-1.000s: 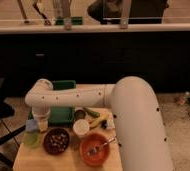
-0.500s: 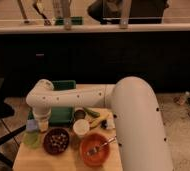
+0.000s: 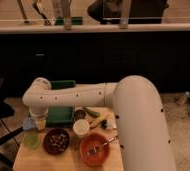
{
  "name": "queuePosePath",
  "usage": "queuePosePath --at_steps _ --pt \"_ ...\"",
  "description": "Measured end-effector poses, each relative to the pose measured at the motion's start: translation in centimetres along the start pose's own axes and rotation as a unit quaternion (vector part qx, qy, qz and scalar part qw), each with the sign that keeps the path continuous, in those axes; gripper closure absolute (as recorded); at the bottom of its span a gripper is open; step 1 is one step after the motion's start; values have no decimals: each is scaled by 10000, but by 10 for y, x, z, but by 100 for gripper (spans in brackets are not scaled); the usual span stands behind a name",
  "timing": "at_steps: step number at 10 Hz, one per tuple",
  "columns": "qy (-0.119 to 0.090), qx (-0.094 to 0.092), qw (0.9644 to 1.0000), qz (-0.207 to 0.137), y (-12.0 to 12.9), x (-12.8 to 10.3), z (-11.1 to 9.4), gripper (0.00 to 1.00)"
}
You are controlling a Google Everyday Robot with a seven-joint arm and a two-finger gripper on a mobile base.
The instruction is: Place sponge in plastic cup
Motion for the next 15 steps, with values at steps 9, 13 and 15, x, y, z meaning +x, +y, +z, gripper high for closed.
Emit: queuePosePath --at_steps 9,13,15 --pt "-268 -536 9951 -782 22 -44 0 100" --pt "-217 -685 9924 -1001 41 -55 2 100" --pt "-209 -717 9923 -988 50 -52 1 100"
